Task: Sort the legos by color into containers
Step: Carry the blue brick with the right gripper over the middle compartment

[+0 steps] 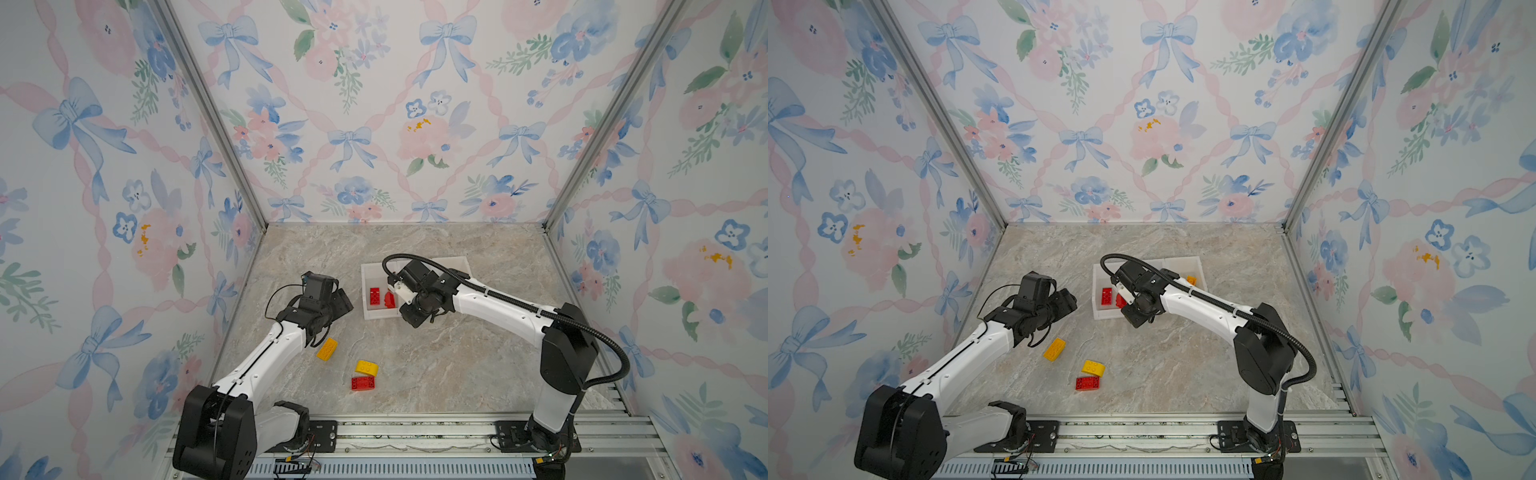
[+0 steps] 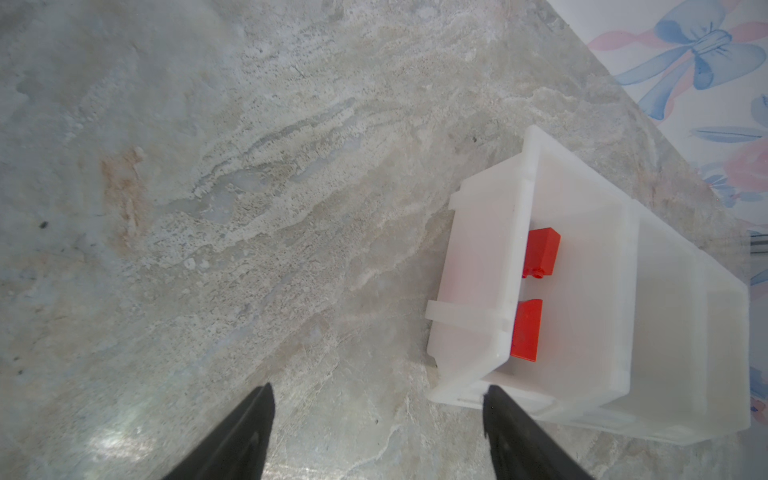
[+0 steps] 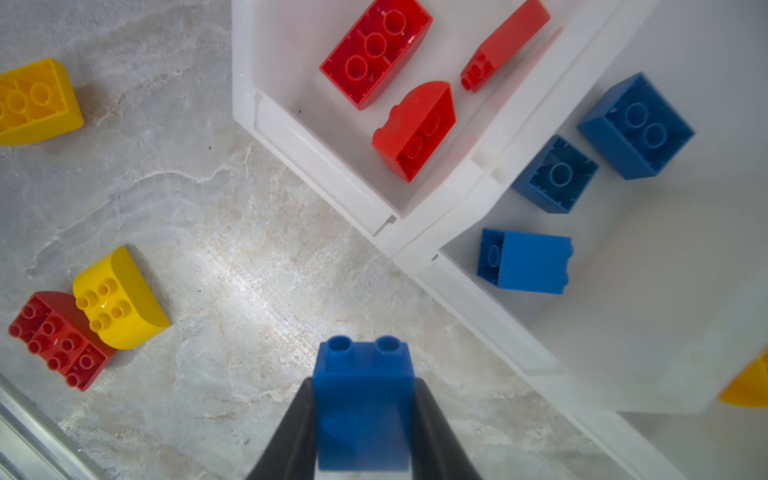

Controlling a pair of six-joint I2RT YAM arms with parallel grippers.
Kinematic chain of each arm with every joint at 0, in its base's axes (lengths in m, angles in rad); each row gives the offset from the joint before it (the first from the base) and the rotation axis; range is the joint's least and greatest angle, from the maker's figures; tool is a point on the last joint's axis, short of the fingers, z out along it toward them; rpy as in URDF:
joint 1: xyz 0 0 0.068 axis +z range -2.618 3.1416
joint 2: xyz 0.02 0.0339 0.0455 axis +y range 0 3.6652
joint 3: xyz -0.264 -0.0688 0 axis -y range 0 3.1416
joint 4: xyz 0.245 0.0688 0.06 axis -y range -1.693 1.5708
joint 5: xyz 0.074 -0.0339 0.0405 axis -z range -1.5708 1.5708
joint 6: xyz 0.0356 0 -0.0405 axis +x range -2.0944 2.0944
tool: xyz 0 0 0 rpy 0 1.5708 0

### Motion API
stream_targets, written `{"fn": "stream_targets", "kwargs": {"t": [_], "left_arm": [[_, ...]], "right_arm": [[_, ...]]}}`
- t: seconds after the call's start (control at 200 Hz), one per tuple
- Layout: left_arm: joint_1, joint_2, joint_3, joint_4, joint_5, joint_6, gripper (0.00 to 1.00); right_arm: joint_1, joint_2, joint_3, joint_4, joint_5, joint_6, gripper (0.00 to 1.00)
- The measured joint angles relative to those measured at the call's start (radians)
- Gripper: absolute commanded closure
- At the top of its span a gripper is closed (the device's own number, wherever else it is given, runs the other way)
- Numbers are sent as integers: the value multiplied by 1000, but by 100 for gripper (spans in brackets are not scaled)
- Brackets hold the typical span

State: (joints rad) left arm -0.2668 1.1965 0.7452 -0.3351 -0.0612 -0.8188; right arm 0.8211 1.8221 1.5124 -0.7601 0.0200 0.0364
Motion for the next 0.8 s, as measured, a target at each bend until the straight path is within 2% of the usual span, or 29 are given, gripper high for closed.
{"fn": "stream_targets", "kwargs": {"t": [0.2, 0.405, 0.8], "left_arm": [[-8, 11, 9, 7, 7, 0, 19], [-37, 13, 11, 9, 8, 0, 19], [-60, 16, 11, 16, 8, -2, 19]], "right_arm": [[-76, 19, 92, -4, 27, 37, 72], [-139, 126, 212, 4, 67, 95, 71], [-200, 299, 269, 13, 107, 174, 68]]}}
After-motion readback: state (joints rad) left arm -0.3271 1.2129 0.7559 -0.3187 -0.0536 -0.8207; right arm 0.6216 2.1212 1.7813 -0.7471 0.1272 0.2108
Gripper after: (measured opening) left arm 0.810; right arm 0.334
